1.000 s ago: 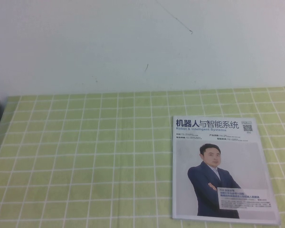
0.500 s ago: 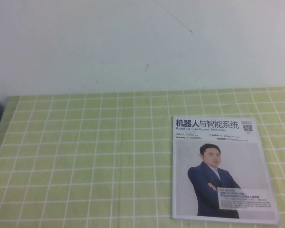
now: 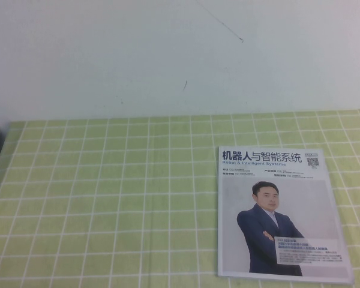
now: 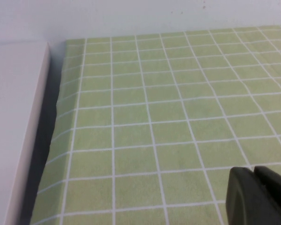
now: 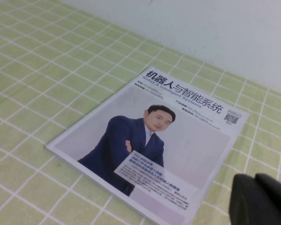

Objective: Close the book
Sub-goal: 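Close the open booklet and leave it lying on the table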

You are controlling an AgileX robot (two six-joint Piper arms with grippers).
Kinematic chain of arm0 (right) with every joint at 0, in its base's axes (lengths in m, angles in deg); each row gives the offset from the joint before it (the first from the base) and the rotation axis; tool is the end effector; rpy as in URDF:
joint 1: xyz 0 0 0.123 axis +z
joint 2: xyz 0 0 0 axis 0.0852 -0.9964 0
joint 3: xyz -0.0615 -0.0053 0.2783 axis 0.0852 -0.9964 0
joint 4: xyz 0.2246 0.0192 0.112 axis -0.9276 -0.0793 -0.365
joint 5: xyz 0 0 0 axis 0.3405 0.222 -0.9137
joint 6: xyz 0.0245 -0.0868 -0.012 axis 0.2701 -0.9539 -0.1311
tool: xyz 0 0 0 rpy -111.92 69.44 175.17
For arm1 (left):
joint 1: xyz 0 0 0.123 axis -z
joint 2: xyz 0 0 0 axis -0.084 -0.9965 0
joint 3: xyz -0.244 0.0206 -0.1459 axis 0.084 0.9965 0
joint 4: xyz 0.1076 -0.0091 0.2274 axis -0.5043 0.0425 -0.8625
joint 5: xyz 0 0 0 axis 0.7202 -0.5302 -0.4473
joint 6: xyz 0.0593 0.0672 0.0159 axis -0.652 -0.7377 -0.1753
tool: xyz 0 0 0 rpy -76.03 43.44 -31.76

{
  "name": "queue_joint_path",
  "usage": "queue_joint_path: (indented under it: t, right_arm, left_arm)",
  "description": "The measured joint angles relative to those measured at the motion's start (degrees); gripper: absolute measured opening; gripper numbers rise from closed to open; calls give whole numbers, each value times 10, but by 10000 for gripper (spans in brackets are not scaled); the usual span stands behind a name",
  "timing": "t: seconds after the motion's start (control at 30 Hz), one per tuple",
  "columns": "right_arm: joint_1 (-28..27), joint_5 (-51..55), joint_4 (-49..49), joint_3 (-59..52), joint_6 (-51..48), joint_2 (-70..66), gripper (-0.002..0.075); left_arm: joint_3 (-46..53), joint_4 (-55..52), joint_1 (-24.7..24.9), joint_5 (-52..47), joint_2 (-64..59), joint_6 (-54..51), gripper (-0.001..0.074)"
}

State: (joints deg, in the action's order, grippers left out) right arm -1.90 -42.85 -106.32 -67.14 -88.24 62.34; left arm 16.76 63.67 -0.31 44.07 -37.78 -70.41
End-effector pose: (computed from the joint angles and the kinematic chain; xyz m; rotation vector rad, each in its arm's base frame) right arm 0.0391 0.0289 0.2606 -0.5507 1.8225 0.1031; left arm 0.0529 -0.0050 0.1792 0.0178 1.8201 -0.1107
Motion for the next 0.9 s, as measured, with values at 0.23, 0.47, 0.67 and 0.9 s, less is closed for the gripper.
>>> queue_joint_path:
  t: [0.23,0.47,0.67,0.9]
  right_arm:
    - [0,-1,0,0,0,0,-3]
    - [0,-1,0,0,0,0,-3]
    - [0,-1,0,0,0,0,-3]
    - [0,-1,0,0,0,0,-3]
  left_arm:
    - [0,0,-9,0,0,-9,-4]
    - [0,2,-9,0,0,-14,-4]
    - [0,2,-9,0,0,-14,-4]
    - [0,2,-9,0,0,-14,-4]
